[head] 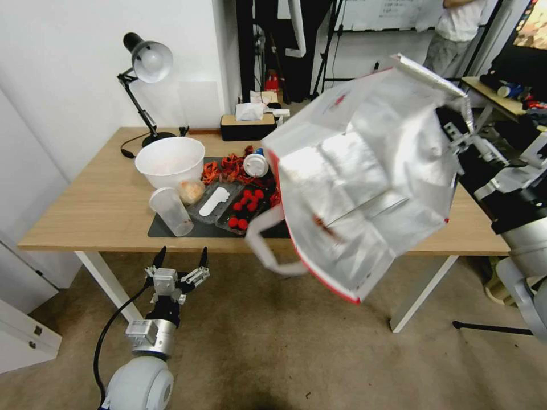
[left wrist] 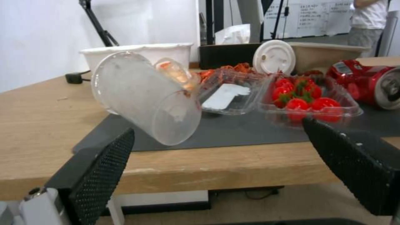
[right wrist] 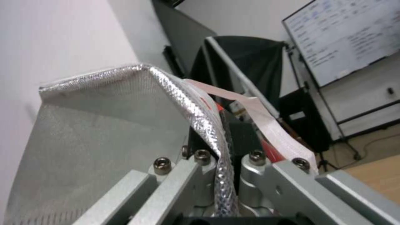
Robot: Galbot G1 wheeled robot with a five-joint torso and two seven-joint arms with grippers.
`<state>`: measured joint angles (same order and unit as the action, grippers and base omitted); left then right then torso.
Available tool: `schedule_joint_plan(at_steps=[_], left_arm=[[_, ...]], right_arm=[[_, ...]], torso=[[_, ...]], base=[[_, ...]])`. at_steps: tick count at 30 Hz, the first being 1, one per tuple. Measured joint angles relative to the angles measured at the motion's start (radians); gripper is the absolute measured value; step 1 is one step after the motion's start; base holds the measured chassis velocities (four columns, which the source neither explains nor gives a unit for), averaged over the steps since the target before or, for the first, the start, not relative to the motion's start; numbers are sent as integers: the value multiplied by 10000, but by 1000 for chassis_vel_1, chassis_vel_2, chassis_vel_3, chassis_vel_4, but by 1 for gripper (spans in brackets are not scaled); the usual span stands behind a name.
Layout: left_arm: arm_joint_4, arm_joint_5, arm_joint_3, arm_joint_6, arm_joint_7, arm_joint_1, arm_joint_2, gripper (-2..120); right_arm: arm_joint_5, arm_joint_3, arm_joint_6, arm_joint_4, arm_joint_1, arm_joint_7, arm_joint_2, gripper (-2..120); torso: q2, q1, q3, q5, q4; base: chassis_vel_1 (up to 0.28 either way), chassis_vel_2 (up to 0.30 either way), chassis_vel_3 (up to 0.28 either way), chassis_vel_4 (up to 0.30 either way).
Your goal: Pick up the food delivery bag from the floor and place it on the table.
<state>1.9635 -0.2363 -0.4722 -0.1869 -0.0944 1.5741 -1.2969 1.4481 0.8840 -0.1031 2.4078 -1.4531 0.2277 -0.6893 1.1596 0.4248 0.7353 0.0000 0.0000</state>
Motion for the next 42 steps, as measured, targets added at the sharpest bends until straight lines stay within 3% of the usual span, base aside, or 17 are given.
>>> schedule_joint_plan(at_steps=[12, 22, 42], left_arm=[[-142, 90, 147, 83, 42, -178, -16, 100], [-198, 175, 211, 76, 68, -161, -3, 100], [-195, 351, 205, -65, 179, -14, 61, 100]], right_arm=[[-151, -486, -327, -1365, 566, -255, -622, 0], [-694, -1254, -489, -2190, 974, 367, -1212, 0], [-1301, -1205, -377, -2926, 973, 1110, -1316, 0]], torso=[[-10, -5, -6, 0, 0], [-16, -8, -10, -1, 0], [-20, -10, -13, 0, -3]], base=[[0, 0, 0, 0], [0, 0, 0, 0], [0, 0, 0, 0]])
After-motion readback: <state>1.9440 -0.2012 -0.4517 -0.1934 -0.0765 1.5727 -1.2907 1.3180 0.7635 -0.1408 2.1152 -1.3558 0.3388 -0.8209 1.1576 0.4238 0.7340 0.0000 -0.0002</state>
